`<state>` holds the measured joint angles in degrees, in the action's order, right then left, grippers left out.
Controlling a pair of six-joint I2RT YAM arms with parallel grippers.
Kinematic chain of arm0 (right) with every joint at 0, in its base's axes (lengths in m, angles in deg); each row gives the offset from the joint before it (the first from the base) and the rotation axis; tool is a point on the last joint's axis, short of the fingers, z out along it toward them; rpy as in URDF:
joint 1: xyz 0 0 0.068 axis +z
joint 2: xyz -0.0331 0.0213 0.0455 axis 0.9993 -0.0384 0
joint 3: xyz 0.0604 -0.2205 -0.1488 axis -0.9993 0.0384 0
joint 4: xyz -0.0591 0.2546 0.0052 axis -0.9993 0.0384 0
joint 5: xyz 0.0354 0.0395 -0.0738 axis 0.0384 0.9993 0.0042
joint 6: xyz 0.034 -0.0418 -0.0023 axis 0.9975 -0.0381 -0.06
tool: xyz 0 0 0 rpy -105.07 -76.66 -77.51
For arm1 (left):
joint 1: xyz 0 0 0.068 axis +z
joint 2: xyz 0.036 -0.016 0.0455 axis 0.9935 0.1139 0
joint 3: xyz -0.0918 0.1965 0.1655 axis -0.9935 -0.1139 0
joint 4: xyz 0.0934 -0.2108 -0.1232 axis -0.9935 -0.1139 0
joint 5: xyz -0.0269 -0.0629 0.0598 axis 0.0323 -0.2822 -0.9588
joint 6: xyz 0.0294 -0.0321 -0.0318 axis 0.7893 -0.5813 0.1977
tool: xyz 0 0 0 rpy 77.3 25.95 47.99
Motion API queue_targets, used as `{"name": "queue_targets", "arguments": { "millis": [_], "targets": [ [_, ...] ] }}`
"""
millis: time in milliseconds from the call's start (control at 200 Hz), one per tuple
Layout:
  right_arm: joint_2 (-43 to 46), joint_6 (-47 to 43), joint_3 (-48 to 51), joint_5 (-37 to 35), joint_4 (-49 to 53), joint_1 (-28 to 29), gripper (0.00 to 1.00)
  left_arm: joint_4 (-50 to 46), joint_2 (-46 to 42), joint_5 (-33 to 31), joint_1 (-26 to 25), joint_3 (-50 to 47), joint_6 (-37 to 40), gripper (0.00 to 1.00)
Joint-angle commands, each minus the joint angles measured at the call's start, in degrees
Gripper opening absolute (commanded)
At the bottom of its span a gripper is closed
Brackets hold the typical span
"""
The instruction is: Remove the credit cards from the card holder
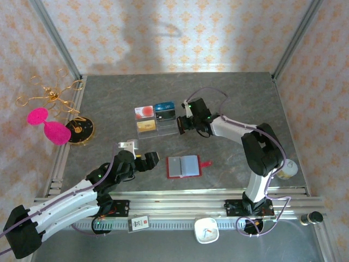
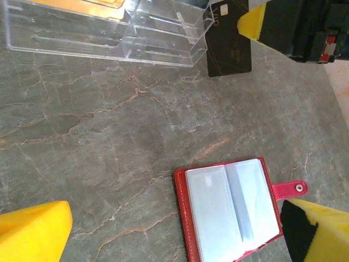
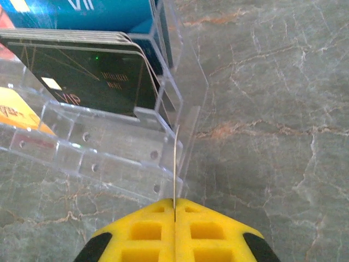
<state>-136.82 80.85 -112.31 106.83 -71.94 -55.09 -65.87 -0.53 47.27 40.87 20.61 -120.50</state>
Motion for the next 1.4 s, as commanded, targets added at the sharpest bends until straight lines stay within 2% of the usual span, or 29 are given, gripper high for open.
{"name": "queue_targets", "arguments": {
  "millis": [0,105,305,466,636,751,1101,1392],
  "targets": [
    [6.2,-0.3,1.5,-5.7,1.0,0.2,0.00,-1.7,-1.3,-0.6,0.6,-0.3,-0.3,0.99],
    [12.0,-6.4,2.4,-8.7,2.4,0.4,0.00,-3.0,-2.3,-1.6,0.7,0.1,-0.3,0.99],
    [13.7,-24.3,-3.9,0.9,7.8,1.9,0.00,-4.3,-2.6,-2.7,0.9,1.4,-1.2,0.99],
    [9.7,-38.5,-11.9,10.9,14.3,2.2,0.00,-8.3,-1.9,-4.2,1.1,6.2,-0.2,0.99],
    [0.0,-50.6,-28.9,14.2,28.4,2.2,0.00,-12.7,-2.0,-8.6,1.3,10.9,1.3,0.99],
    [-5.8,-57.7,-36.7,14.0,35.5,2.2,0.00,-13.1,-1.9,-11.3,1.6,12.4,1.8,0.99],
    [-15.4,-68.8,-46.3,9.9,37.8,2.1,0.00,-15.8,0.6,-15.6,4.6,18.8,6.5,0.99],
    [-20.5,-71.9,-50.7,8.6,38.5,2.1,0.00,-14.3,3.7,-11.6,7.5,18.5,7.7,0.99]
  ]
}}
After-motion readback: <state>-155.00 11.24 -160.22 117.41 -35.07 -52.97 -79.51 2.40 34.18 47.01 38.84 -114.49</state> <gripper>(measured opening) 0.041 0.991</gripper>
